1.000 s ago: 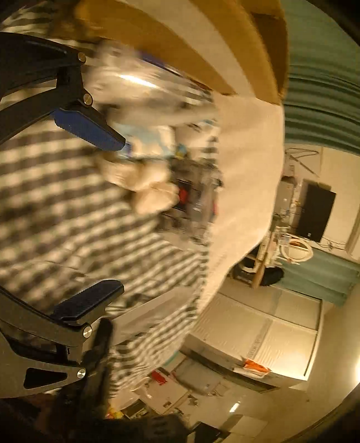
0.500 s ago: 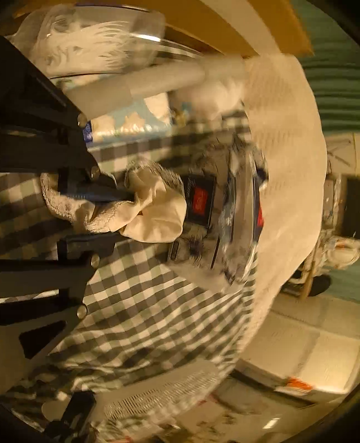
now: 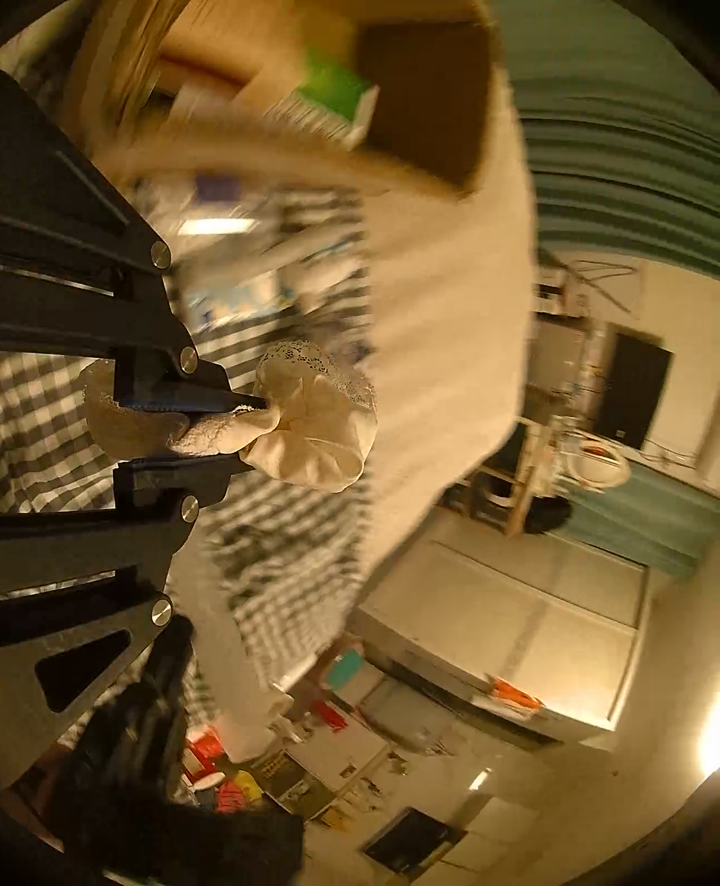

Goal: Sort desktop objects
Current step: 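Carry the lace cloth and strip to the cardboard box and release both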

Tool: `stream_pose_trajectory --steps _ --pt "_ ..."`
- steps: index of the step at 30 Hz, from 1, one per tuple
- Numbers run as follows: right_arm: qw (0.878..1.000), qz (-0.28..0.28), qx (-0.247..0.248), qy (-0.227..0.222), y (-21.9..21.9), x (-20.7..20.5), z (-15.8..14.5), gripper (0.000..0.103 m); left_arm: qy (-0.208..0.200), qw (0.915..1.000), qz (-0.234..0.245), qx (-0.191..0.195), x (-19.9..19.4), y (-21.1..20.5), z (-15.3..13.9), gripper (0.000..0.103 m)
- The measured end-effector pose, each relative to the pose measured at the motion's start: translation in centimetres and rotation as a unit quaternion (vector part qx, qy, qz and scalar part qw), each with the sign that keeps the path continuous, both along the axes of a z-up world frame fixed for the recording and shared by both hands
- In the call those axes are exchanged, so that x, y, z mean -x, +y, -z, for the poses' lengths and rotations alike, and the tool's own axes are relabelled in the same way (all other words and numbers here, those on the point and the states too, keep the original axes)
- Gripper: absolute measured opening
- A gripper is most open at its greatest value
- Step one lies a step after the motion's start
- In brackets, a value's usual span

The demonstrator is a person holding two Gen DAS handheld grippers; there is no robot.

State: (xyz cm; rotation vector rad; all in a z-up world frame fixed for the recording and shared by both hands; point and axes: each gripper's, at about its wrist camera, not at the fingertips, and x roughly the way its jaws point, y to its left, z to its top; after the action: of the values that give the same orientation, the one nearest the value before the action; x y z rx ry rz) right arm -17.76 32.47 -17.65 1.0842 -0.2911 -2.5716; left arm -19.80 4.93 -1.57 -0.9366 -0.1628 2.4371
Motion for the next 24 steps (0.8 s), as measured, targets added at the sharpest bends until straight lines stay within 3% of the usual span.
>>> stream_pose_trajectory --steps 4,7,11,16,19,20,21,23,24 --pt "0.999 -0.03 0.002 0.025 -4.4 0.0 -4.2 0.003 0.04 0.9988 -0.029 0.009 0.4 -4.1 -5.0 0.012" --pt "0.998 -0.058 -0.013 0.036 -8.0 0.6 -6.3 0.003 0.049 0.9966 -0.059 0.03 1.1 -7.9 -6.7 0.012" --pt "0.996 -0.079 -0.01 0.029 -11.4 1.8 -6.4 0.003 0.041 0.993 -0.1 0.048 2.1 -13.6 -5.9 0.012" --pt "0.994 -0.109 0.005 0.023 -16.0 4.1 -6.6 0.003 -0.001 0.989 -0.139 0.049 4.2 -17.7 -2.9 0.012" --pt "0.994 -0.11 0.001 0.026 -17.8 5.2 -7.1 0.003 -0.016 0.9886 -0.136 0.062 4.6 -18.5 -1.3 0.032" --pt "0.994 -0.106 -0.003 0.022 -17.9 5.4 -6.9 0.003 -0.012 0.9896 -0.125 0.07 4.4 -17.9 -1.2 0.05" --pt "0.995 -0.102 -0.008 0.017 -17.7 5.4 -6.2 0.004 -0.005 0.9909 -0.108 0.08 4.0 -16.7 -1.0 0.06" --pt "0.996 -0.092 -0.017 0.003 -16.8 5.2 -4.8 0.018 0.012 0.9897 -0.1 0.101 2.9 -15.4 -1.4 0.097" --pt "0.996 -0.082 -0.025 -0.005 -16.0 4.9 -3.8 0.022 0.028 0.9882 -0.107 0.106 1.8 -15.1 -1.7 0.099"
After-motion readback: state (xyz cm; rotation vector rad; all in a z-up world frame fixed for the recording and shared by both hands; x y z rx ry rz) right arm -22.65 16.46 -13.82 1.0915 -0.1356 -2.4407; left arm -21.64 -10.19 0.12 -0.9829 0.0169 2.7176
